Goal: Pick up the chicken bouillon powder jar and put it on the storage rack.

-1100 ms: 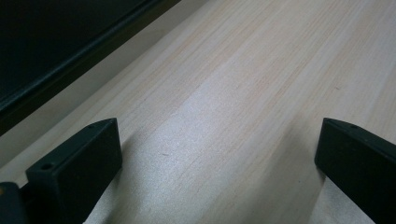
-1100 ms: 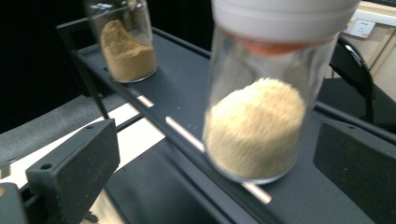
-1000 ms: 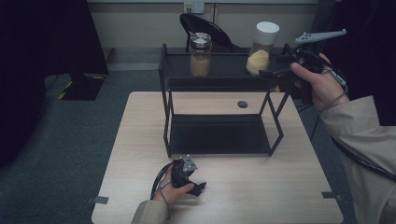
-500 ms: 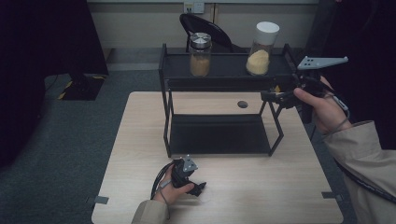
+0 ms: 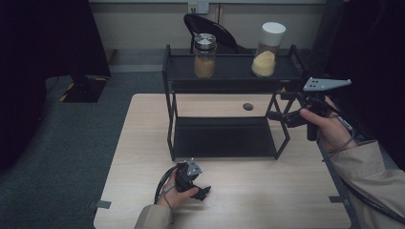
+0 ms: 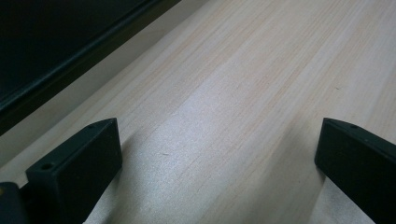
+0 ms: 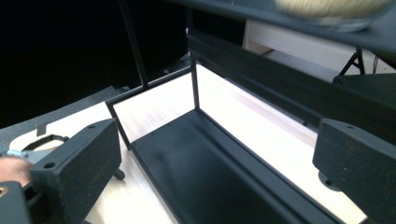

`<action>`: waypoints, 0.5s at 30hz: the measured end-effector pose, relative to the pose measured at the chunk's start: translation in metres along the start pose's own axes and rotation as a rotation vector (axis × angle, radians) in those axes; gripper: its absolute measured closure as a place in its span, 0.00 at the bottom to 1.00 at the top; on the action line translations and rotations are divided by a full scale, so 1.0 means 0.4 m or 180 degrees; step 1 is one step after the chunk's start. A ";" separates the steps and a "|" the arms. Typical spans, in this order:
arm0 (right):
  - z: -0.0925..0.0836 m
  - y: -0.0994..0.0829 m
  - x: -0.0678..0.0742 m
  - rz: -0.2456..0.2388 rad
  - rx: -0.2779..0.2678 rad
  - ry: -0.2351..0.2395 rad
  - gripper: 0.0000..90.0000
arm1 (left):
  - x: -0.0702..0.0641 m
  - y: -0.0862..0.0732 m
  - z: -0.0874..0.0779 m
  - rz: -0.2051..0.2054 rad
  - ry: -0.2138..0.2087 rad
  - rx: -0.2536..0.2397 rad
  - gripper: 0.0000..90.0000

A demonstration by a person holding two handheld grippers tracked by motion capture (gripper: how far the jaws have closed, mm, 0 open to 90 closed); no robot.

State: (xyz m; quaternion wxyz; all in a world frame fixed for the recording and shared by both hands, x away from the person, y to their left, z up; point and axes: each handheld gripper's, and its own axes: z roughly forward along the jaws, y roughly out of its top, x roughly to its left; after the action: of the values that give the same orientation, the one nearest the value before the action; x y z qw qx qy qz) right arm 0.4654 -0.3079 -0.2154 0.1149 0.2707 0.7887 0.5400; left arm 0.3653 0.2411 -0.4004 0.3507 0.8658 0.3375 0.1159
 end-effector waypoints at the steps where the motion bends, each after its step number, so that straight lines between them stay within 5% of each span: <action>1: 0.002 -0.009 0.002 -0.0013 0.0001 -0.0011 0.00 | 0.000 0.000 0.000 0.0001 0.0000 0.0000 0.00; 15: 0.052 -0.139 -0.006 0.0108 0.0039 0.0117 0.00 | 0.000 0.000 0.000 -0.0001 0.0000 0.0000 0.00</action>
State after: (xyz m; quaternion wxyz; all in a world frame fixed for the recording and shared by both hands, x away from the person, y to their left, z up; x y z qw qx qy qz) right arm 0.4602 -0.3077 -0.2746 0.0896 0.2747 0.7892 0.5418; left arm 0.3653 0.2411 -0.4004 0.3508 0.8658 0.3376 0.1158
